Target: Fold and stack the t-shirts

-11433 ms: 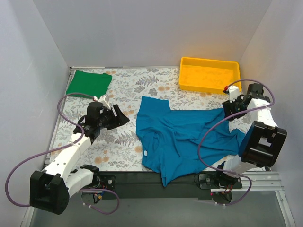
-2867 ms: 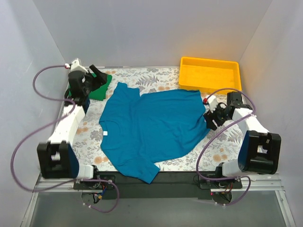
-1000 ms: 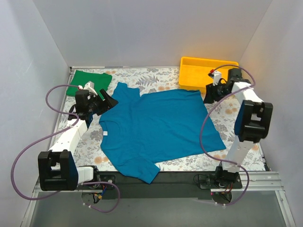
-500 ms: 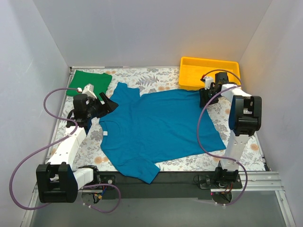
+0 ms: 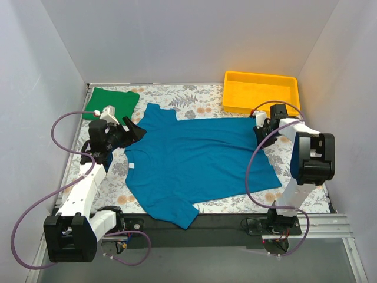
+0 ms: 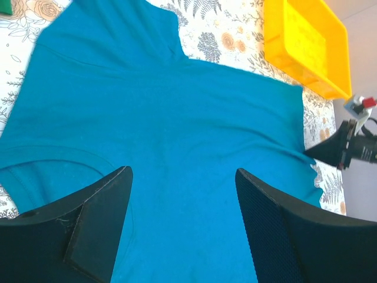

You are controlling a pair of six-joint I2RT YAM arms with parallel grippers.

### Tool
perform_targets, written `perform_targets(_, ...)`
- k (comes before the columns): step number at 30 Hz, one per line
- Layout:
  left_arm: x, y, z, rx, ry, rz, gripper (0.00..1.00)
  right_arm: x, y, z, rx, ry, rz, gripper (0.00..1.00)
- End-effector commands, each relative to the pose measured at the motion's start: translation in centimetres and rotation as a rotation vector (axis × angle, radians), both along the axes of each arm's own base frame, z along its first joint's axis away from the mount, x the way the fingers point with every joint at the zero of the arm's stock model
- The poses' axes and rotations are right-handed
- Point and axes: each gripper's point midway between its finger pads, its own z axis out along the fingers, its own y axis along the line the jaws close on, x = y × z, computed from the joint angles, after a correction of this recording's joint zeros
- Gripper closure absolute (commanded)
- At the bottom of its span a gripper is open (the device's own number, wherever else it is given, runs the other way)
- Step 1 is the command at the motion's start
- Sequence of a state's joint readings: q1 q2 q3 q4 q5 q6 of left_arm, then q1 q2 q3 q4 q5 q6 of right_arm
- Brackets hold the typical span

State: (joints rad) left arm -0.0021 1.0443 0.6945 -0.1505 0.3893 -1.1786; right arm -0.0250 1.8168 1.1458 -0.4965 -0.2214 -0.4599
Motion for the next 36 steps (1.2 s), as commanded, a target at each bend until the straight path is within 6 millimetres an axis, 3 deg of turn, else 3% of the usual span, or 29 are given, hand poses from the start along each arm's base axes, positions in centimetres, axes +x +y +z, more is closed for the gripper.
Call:
perform_targets(1, -0.5, -0.1, 0.2, 0.01, -0.019, -0.013, 0.31, -6.5, -2.6, -1.8, -0.113, 0.168, 0.046, 0.96)
perform_targets(2, -0.6, -0.1, 0.2, 0.008, -0.017, -0.016, 0.31, -6.4, -2.8, -1.2, -0.116, 0.146, 0.045, 0.91)
perform_targets(3, -0.6, -0.1, 0.2, 0.008, -0.019, -0.017, 0.31, -6.1, -3.2, -0.7, -0.111, 0.128, 0.033, 0.77)
perform_targets(5, -0.6, -0.2, 0.3, 0.006, -0.02, -0.021, 0.31, -4.8, -3.5, 0.6, -0.086, 0.082, 0.01, 0.64)
perform_targets(6, -0.6, -0.2, 0.4, 0.006, -0.023, -0.021, 0.31, -3.1, -3.7, 2.0, -0.079, 0.033, -0.004, 0.54)
perform_targets(9, -0.7, -0.1, 0.3, 0.01, -0.026, -0.018, 0.31, -0.2, -3.3, 3.3, -0.012, -0.014, -0.036, 0.43)
perform_targets(10, -0.7, -0.1, 0.3, 0.01, -0.027, -0.018, 0.31, 2.0, -3.3, 4.7, 0.011, -0.062, -0.048, 0.42)
perform_targets(12, -0.8, -0.1, 0.1, 0.014, -0.027, -0.017, 0.31, 4.1, -2.3, 4.5, 0.124, -0.049, -0.094, 0.42)
perform_targets(13, -0.8, 0.0, 0.0, 0.015, -0.026, -0.015, 0.31, 6.3, -2.0, 5.8, 0.158, -0.093, -0.106, 0.42)
perform_targets(14, -0.8, 0.0, -0.2, 0.016, -0.023, -0.016, 0.31, 7.2, -1.4, 4.3, 0.213, -0.057, -0.121, 0.42)
perform_targets(16, -0.8, 0.0, -0.2, 0.02, -0.024, -0.015, 0.31, 10.0, -1.1, 4.9, 0.263, -0.075, -0.167, 0.41)
perform_targets(17, -0.8, 0.1, -0.3, 0.021, -0.021, -0.013, 0.31, 10.4, -0.9, 3.0, 0.265, -0.034, -0.178, 0.41)
perform_targets(20, -0.8, 0.1, -0.4, 0.024, -0.021, -0.015, 0.31, 11.9, -1.9, 1.5, 0.222, -0.034, -0.199, 0.41)
perform_targets(23, -0.7, 0.1, -0.7, 0.026, -0.014, -0.012, 0.31, 12.8, -2.2, 1.1, 0.221, -0.037, -0.216, 0.41)
perform_targets(26, -0.6, 0.2, -1.0, 0.027, -0.004, -0.01, 0.31, 12.3, -2.2, 0.0, 0.215, -0.01, -0.227, 0.44)
perform_targets(30, -0.5, 0.1, -1.2, 0.022, 0.001, -0.013, 0.31, 11.0, -1.5, -1.1, 0.245, 0.031, -0.215, 0.55)
perform_targets(35, 0.6, -0.3, -1.6, 0.004, 0.024, -0.031, 0.31, 10.7, -0.8, -1.2, 0.278, 0.039, -0.195, 0.69)
perform_targets(36, 1.0, -0.4, -1.7, 0.0, 0.029, -0.031, 0.31, 10.8, -0.7, -1.3, 0.277, 0.04, -0.194, 0.76)
